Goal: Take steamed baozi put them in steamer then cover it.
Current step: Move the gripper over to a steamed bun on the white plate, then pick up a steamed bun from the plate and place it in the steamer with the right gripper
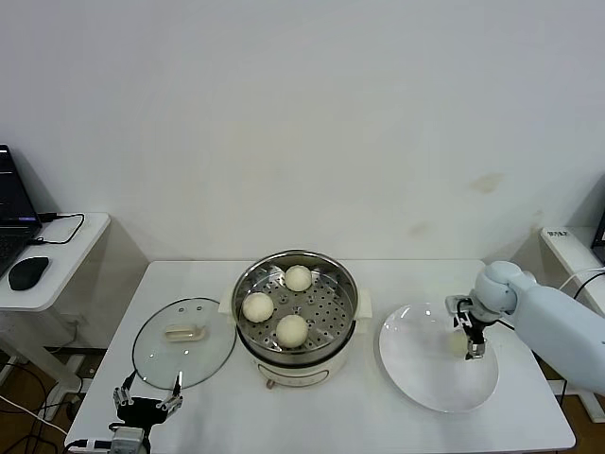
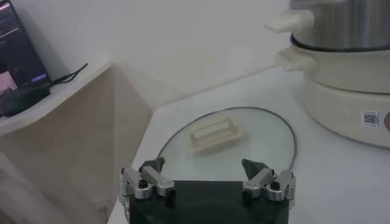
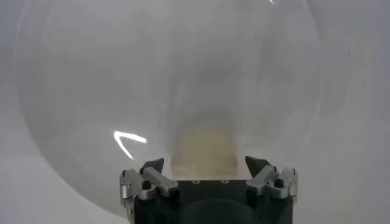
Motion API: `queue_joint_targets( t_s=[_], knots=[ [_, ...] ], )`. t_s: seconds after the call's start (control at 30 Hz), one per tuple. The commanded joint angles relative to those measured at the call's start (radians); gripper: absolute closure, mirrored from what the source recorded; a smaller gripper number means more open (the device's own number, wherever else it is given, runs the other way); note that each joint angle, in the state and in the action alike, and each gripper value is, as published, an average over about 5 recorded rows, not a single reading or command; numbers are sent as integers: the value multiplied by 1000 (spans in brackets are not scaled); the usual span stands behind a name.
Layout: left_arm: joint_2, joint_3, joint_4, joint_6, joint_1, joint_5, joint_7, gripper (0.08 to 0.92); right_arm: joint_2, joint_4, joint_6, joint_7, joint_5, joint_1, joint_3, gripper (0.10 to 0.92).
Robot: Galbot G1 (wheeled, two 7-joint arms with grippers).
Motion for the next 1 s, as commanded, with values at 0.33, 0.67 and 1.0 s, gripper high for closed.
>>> queue_joint_targets(
  t_s=[0.33,0.67,1.0],
  knots=[
    [-2,4,6,1,-3,1,-2,177,-14,-2,-5,15,10,-7,18,366],
    [0,4,6,0,-6,1,-3,177,-51,44,-36,-7,95,46,13,402],
    [14,-8,-6,-12,-10,21,-20,177,-71,178,-143,-62,325,361,-216,406]
  ],
)
